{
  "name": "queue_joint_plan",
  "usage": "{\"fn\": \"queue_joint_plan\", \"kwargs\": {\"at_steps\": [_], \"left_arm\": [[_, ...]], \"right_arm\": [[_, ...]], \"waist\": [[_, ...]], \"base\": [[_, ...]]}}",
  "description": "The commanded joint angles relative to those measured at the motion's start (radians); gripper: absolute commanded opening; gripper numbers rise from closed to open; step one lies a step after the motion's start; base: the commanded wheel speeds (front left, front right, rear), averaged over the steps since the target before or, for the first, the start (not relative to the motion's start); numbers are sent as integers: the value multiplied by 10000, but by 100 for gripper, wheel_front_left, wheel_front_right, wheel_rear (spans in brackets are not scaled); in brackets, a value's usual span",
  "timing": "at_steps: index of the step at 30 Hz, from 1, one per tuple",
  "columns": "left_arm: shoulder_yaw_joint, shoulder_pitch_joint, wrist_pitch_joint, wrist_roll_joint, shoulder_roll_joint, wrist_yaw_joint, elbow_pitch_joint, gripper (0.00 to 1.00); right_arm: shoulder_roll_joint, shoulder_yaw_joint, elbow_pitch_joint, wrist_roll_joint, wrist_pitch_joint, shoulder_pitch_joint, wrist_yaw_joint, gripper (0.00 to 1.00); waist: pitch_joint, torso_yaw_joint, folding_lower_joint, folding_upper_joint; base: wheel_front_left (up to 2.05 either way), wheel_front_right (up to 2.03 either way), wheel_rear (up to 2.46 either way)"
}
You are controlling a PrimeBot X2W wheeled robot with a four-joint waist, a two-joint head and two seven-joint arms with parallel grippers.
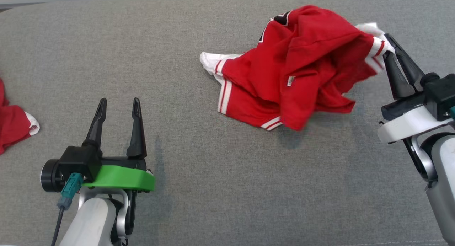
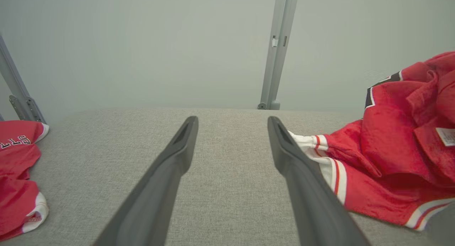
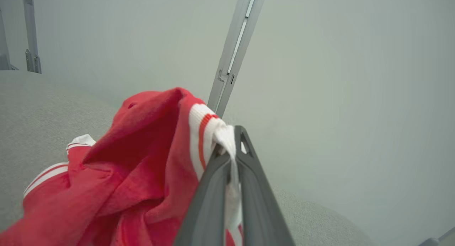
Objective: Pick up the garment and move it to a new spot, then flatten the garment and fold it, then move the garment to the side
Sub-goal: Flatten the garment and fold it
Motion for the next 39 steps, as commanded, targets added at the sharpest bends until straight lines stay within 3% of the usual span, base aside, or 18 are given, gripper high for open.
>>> {"fn": "queue_joint_plan", "kwargs": {"at_steps": [1, 5, 11, 16, 20, 22, 23, 24, 30, 39], "left_arm": [[40, -89, -65, 152, -10, -64, -18, 100], [80, -141, -57, 213, -121, -160, 1, 100], [147, -228, -57, 303, -255, -289, 91, 100], [200, -252, -57, 384, -291, -367, 160, 100], [235, -265, -57, 430, -298, -398, 182, 100], [247, -263, -58, 448, -311, -427, 182, 100], [251, -257, -58, 463, -319, -441, 180, 100], [258, -246, -58, 460, -325, -441, 184, 100], [313, -102, -58, 507, -389, -506, 177, 100], [461, 257, -58, 529, -432, -533, 195, 100]], "right_arm": [[38, -14, -206, -161, 43, 30, -7, 0], [523, 64, -198, 39, 173, 928, -7, 0], [1389, -134, 1307, 518, -135, 2262, -7, 0], [1809, -646, 2583, 765, -683, 2331, -7, 0], [1946, -829, 2934, 874, -1031, 2048, -7, 0], [2017, -1015, 3059, 953, -1210, 1912, -7, 49], [2065, -1110, 3099, 1037, -1275, 1840, -7, 90], [2082, -1160, 3127, 1055, -1318, 1768, -7, 100], [2149, -1462, 3032, 963, -1445, 1652, -7, 100], [2470, -1043, 1816, 829, -1283, 3117, -7, 100]], "waist": [[53, -22, 0, 0], [152, 40, 0, 0], [327, 18, 0, 0], [372, -76, 0, 0], [343, -126, 0, 0], [323, -146, 0, 0], [312, -153, 0, 0], [299, -158, 0, 0], [184, -142, 0, 0], [-201, -141, 0, 0]], "base": [[0, 0, 0], [0, 0, 0], [0, 0, 0], [0, 0, 0], [0, 0, 0], [0, 0, 0], [0, 0, 0], [0, 0, 0], [0, 0, 0], [0, 0, 0]]}}
